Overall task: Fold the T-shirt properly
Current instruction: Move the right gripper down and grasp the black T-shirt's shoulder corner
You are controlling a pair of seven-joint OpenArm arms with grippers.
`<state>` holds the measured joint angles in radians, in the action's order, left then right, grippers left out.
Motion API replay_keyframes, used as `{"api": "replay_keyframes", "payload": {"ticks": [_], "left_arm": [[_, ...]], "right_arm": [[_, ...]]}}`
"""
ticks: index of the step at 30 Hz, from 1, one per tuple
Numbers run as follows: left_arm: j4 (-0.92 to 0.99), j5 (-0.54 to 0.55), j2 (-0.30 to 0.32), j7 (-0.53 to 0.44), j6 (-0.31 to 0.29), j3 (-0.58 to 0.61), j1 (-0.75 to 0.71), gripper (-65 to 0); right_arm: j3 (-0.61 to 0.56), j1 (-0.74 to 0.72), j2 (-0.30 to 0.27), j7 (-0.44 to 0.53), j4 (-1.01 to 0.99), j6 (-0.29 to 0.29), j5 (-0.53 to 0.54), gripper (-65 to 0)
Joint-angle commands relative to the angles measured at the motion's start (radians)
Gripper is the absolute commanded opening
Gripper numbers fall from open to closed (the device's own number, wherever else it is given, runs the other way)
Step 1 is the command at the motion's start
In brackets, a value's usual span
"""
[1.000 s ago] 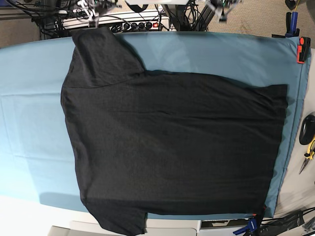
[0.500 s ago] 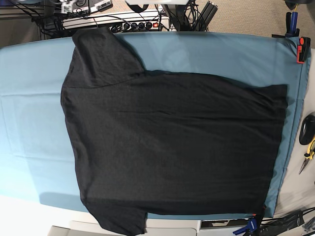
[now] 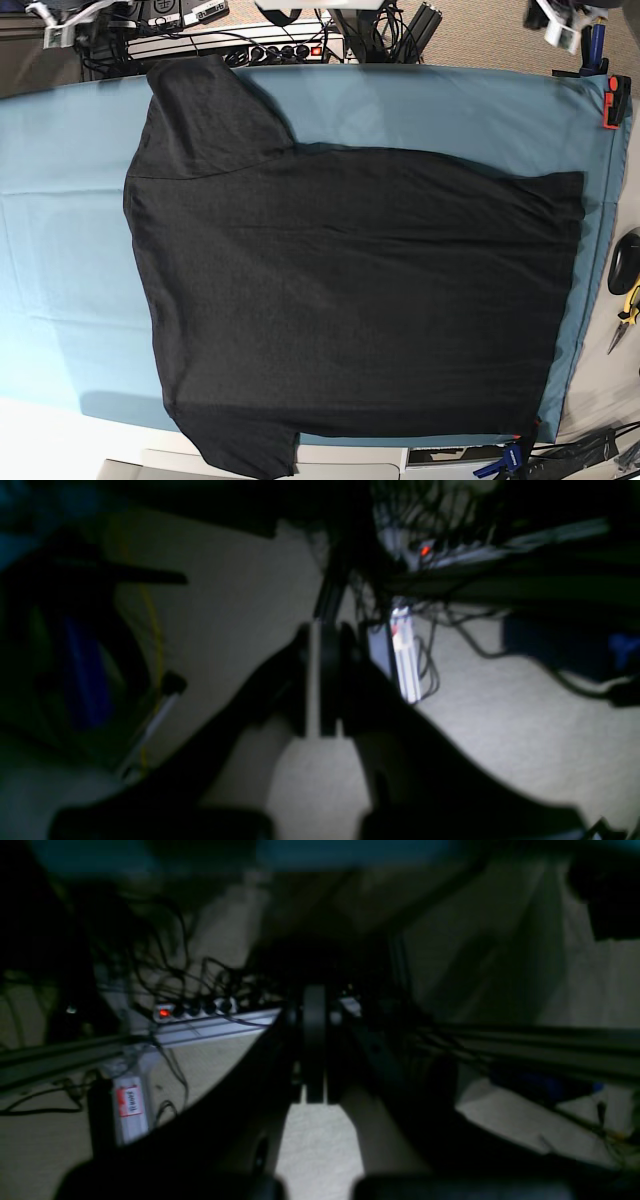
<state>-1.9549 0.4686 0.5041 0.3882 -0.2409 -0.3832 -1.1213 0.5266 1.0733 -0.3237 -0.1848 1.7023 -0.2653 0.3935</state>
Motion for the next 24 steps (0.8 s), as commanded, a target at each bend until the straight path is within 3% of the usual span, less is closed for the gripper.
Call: {"api": "replay_keyframes", "payload": {"ticks": [1, 11, 16, 20, 23, 24], "left_arm": [[-0.024, 0.021, 0.01, -0.01, -0.014, -0.026, -0.017, -63.2], [-0.079, 0.087, 0.029, -0.009, -0.207, -0.08, 0.006, -63.2], [-0.083, 0.117, 0.028, 0.001, -0.198, -0.08, 0.05, -59.4], [-0.083, 0.138, 0.028, -0.003, -0.174, -0.08, 0.088, -53.6], [-0.083, 0.137, 0.028, -0.008, -0.166, -0.08, 0.117, -52.8], [-0.083, 0.137, 0.029, -0.008, -0.167, -0.08, 0.125, -52.8]], "right_arm": [[0.031, 0.025, -0.009, 0.005, 0.034, -0.014, 0.011, -65.0], [0.09, 0.002, -0.005, -0.061, 0.254, -0.094, 0.064, -65.0], [0.09, -0.087, 0.018, -0.177, 0.308, -0.146, 0.186, -65.0], [0.09, -0.152, 0.085, -0.237, 0.308, -0.146, 0.239, -65.0], [0.09, -0.182, 0.132, -0.26, 0.308, -0.146, 0.28, -65.0], [0.09, -0.192, 0.143, -0.27, 0.308, -0.146, 0.302, -61.2]]}}
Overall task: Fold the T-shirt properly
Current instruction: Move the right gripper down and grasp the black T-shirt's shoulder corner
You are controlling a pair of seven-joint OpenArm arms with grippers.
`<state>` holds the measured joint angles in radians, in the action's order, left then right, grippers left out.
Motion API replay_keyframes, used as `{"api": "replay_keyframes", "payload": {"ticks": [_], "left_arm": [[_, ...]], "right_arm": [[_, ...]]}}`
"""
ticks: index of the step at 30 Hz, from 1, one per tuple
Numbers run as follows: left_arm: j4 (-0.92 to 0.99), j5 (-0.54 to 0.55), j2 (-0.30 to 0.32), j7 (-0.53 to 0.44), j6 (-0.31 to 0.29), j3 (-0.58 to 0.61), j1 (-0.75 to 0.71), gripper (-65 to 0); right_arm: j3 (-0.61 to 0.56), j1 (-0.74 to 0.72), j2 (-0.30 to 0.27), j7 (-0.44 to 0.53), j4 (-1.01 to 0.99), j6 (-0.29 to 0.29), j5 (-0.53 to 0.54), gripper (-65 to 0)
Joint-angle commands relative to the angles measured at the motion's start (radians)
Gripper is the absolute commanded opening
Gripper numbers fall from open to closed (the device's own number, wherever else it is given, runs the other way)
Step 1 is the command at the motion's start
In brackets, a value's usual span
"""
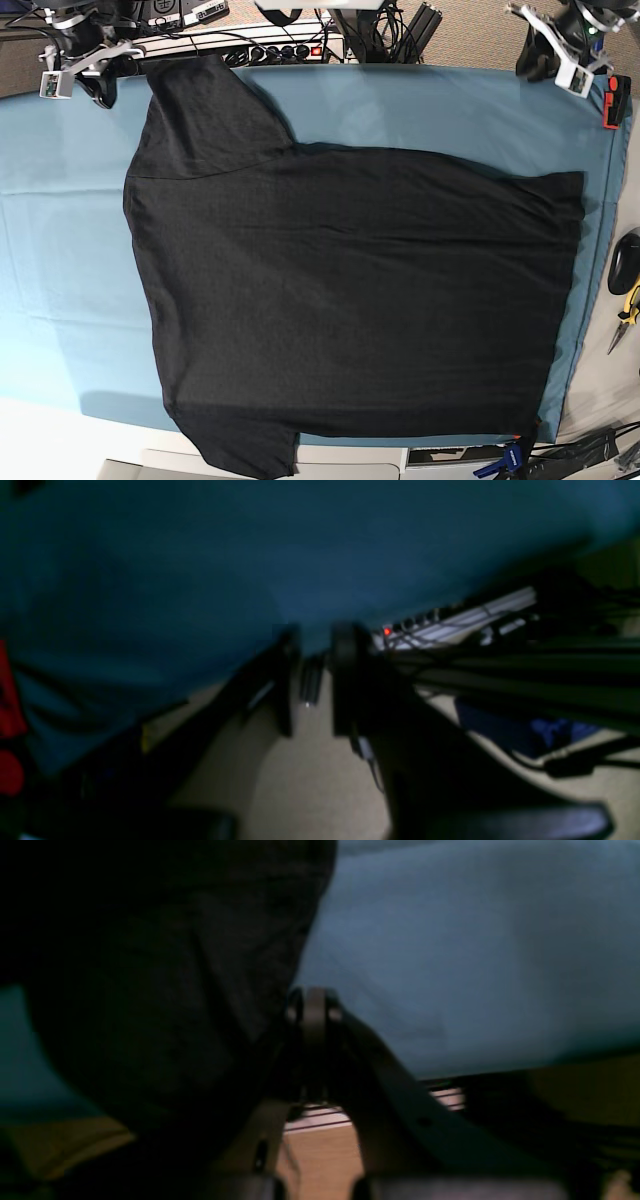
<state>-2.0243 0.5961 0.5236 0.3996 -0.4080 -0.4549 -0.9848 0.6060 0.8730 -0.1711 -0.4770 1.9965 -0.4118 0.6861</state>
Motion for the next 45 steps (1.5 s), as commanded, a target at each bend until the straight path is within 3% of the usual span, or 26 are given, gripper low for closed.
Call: {"api": "replay_keyframes", "payload": {"ticks": [1, 3, 5, 10, 15, 17, 21, 29, 35, 45], "left_arm": [[-0.013, 0.008, 0.009, -0.023, -0.001, -0.008, -0.008, -52.8], [-0.013, -0.008, 0.009, -0.059, -0.001, -0.008, -0.007, -52.8], [-0.013, -0.04, 0.01, -0.076, -0.002, -0.008, -0.006, -52.8], [-0.013, -0.066, 0.01, -0.063, -0.027, -0.008, 0.013, -51.9], [-0.013, -0.064, 0.009, -0.04, -0.037, -0.008, 0.041, -36.0], [-0.013, -0.064, 0.009, -0.04, -0.034, -0.008, 0.043, -33.1], [-0.013, -0.064, 0.009, -0.04, -0.035, -0.008, 0.043, -33.2], [-0.013, -0.064, 0.009, -0.037, -0.034, -0.008, 0.047, -33.2], [-0.013, -0.065, 0.009, -0.025, -0.001, -0.008, 0.055, -33.2], [-0.013, -0.067, 0.009, -0.013, 0.019, -0.008, 0.071, -33.2]], "right_arm": [[0.01, 0.001, 0.001, 0.014, 0.014, 0.001, 0.03, -54.6], [0.01, -0.01, 0.02, 0.0, 0.014, 0.005, 0.06, -40.4], [0.01, -0.018, 0.036, -0.023, 0.014, 0.03, 0.082, -34.7], [0.011, -0.065, 0.092, -0.082, 0.014, 0.084, 0.127, -34.7], [0.01, -0.109, 0.135, -0.122, 0.013, 0.087, 0.136, -34.7], [0.011, -0.115, 0.135, -0.123, 0.011, 0.087, 0.134, -34.7], [0.012, -0.145, 0.14, -0.126, -0.011, 0.117, 0.106, -34.7], [0.012, -0.227, 0.143, -0.134, -0.106, 0.117, 0.108, -34.7], [0.003, -0.269, 0.143, -0.193, -0.216, 0.086, 0.178, -34.8], [-0.15, -0.236, 0.143, -0.249, -0.231, 0.064, 0.195, -34.8]]}}
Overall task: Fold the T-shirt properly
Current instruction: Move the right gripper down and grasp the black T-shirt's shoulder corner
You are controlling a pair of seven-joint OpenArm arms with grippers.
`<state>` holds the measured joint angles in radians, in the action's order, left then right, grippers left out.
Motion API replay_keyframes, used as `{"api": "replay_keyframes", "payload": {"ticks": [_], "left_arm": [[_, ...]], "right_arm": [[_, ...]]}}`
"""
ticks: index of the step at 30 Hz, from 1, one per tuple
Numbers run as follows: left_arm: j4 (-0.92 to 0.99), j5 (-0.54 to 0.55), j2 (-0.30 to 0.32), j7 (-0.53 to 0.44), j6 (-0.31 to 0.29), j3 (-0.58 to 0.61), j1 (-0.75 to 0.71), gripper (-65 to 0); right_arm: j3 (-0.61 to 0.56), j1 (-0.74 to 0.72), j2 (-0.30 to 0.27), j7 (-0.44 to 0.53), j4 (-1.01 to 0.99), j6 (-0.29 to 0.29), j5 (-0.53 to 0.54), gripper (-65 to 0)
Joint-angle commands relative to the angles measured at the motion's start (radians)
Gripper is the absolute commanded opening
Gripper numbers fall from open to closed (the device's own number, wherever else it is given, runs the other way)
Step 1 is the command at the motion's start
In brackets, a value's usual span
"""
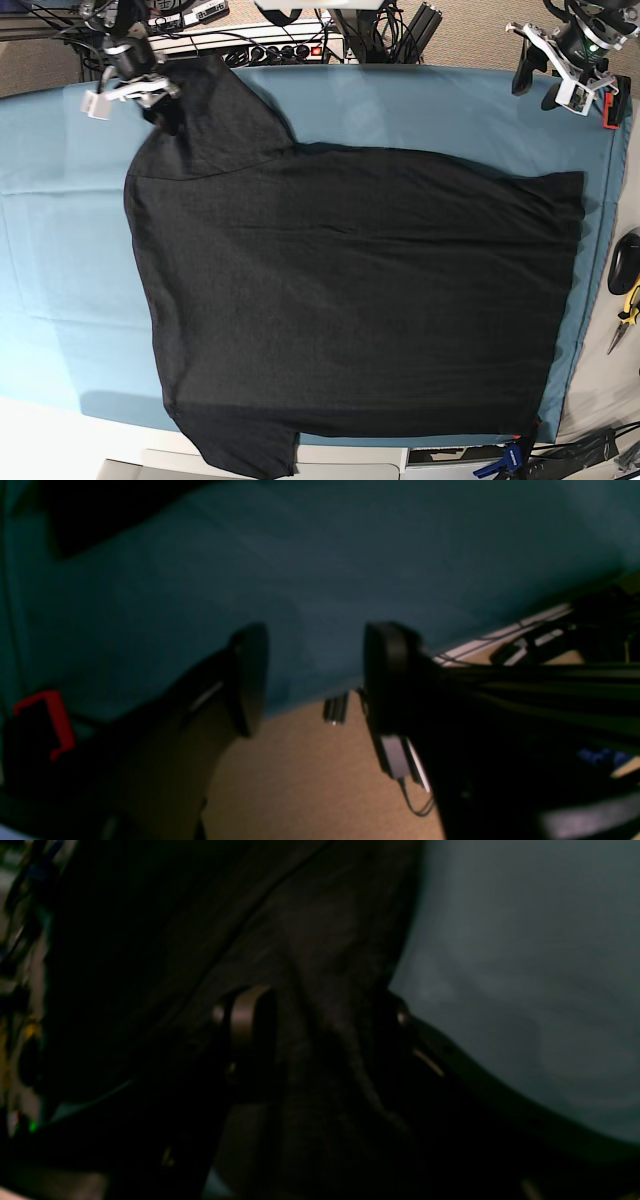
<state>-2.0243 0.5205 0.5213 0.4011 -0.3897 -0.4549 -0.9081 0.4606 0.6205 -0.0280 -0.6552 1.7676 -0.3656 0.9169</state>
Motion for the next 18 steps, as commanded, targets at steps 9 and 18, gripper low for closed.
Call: {"api": "replay_keyframes", "payload": {"ticks": [9, 18], "left_arm": [[0.003, 0.042, 0.008, 0.072, 0.122, -0.008, 0.072, -33.2], [0.229, 0.116, -0.022, 0.115, 0.158, -0.008, 0.323, -33.2]], "right_arm": [[-0.028, 0.028, -0.003, -0.068, -0.002, 0.018, -0.119, -65.0], [-0.027, 0.032, -0.017, -0.051, -0.002, 0.018, -0.199, -65.0]]}}
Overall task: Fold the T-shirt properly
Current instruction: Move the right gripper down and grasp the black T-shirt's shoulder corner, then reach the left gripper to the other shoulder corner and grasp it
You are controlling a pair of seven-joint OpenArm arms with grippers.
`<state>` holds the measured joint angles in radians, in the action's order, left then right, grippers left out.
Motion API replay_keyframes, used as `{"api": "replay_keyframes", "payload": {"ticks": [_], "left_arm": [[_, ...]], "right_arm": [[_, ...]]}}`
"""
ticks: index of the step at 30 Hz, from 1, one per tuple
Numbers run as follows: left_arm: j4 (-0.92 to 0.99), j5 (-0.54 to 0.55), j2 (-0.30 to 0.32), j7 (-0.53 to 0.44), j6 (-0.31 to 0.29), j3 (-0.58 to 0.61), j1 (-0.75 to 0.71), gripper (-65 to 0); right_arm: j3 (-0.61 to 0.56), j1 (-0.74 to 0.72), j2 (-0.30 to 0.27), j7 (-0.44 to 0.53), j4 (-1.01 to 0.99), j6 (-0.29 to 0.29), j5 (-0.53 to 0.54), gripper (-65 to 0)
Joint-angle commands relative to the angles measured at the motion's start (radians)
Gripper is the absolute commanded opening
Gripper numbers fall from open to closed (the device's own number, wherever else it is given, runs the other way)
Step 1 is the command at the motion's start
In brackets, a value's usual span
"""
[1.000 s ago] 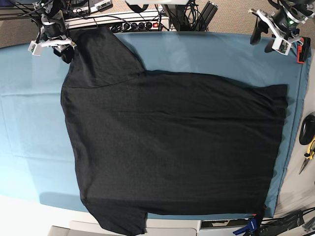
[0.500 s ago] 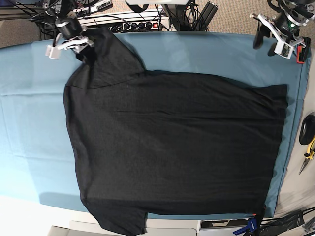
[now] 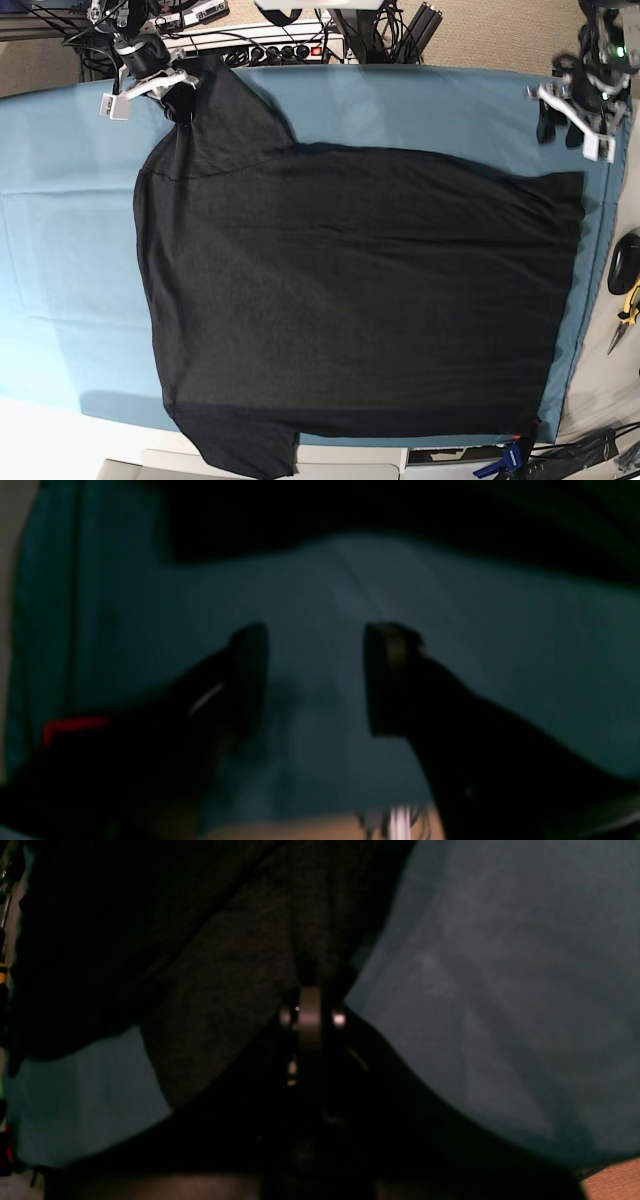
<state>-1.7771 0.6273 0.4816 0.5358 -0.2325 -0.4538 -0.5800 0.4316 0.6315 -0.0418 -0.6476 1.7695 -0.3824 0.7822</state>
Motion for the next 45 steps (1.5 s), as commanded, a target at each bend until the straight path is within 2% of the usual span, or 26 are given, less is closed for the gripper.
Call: {"api": "replay_keyframes", "payload": {"ticks": [1, 6, 12, 16, 23, 28, 30, 33, 39, 42, 45], "left_arm": [[0.015, 0.014, 0.018, -0.019, 0.001, -0.01, 0.031, -33.2], [0.175, 0.098, 0.026, 0.027, 0.0, -0.07, 0.204, -33.2], [0.364, 0.248, 0.108, 0.087, -0.005, -0.216, 0.309, -33.3], [0.507, 0.37, 0.165, 0.13, -0.071, -0.234, 0.336, -33.3], [0.63, 0.471, 0.149, 0.159, -0.13, -0.222, 0.348, -33.3], [0.63, 0.477, 0.148, 0.164, -0.132, -0.222, 0.348, -33.3], [0.625, 0.47, 0.148, 0.157, -0.154, -0.222, 0.348, -33.3], [0.577, 0.399, 0.148, 0.126, -0.172, -0.223, 0.348, -33.3], [0.4, 0.254, 0.156, 0.103, -0.126, -0.223, 0.349, -33.3], [0.369, 0.267, 0.155, 0.12, -0.1, -0.222, 0.347, -33.3], [0.383, 0.294, 0.144, 0.129, -0.101, -0.222, 0.333, -33.3]], "right_arm": [[0.002, 0.021, -0.003, -0.055, -0.004, 0.035, -0.074, -65.0], [0.002, 0.023, -0.003, -0.055, -0.004, 0.035, -0.077, -65.0], [0.002, 0.022, -0.003, -0.048, -0.004, 0.035, -0.095, -65.0], [0.002, 0.022, -0.003, -0.043, -0.004, 0.035, -0.095, -65.0], [0.002, 0.022, -0.002, -0.044, -0.004, 0.035, -0.095, -65.0], [0.002, 0.022, -0.002, -0.044, -0.004, 0.035, -0.095, -65.0], [0.002, 0.022, -0.003, -0.043, -0.004, 0.035, -0.095, -65.0], [0.002, 0.022, -0.002, -0.043, -0.004, 0.035, -0.095, -65.0], [0.002, 0.022, -0.002, -0.04, -0.004, 0.035, -0.095, -65.0], [0.002, 0.022, -0.002, -0.04, -0.004, 0.035, -0.095, -65.0], [0.002, 0.022, -0.002, -0.04, -0.004, 0.035, -0.095, -65.0]]}}
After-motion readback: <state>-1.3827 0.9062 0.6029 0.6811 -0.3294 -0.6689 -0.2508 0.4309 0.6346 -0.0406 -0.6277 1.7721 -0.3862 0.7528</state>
